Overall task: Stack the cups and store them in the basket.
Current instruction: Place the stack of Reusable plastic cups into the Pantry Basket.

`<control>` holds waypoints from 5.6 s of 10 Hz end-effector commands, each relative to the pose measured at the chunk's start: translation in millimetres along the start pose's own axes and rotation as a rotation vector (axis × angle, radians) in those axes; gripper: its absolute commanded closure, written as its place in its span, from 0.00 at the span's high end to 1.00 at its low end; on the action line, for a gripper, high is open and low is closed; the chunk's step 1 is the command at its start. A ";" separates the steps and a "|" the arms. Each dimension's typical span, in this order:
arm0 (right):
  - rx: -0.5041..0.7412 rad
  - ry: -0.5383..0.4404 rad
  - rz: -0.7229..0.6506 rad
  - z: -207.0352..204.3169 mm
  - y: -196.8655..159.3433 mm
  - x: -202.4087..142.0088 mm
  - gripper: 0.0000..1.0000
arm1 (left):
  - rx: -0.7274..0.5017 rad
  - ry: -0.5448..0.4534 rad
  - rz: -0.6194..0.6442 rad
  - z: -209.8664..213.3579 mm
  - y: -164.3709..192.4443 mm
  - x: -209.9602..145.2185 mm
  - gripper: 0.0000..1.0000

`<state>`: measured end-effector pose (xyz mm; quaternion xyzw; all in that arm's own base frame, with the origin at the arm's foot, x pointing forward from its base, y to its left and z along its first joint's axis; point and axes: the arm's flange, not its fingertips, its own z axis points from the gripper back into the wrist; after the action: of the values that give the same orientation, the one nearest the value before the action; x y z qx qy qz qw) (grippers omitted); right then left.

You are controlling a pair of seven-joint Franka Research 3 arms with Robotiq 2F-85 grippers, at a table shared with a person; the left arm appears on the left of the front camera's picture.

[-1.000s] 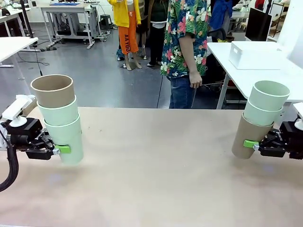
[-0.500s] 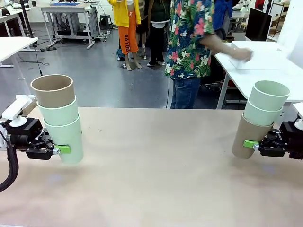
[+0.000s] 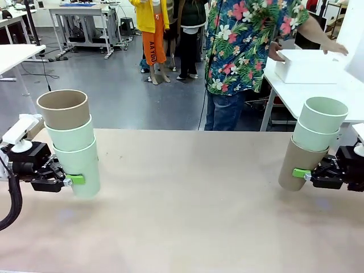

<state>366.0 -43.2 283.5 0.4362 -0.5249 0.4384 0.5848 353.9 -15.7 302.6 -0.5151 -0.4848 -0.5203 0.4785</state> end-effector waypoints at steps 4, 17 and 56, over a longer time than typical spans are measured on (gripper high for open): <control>0.000 -0.001 0.013 0.1 -0.4 4.0 0.85 | -0.003 -0.012 -0.008 -0.8 0.0 3.7 0.85; 0.000 -0.001 0.013 0.1 -0.4 4.0 0.85 | -0.003 -0.012 -0.008 -0.8 0.0 3.7 0.85; 0.000 -0.001 0.013 0.1 -0.4 4.0 0.85 | -0.003 -0.012 -0.008 -0.8 0.0 3.7 0.85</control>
<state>366.0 -43.2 283.5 0.4362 -0.5249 0.4384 0.5848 353.9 -15.7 302.6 -0.5151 -0.4848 -0.5203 0.4785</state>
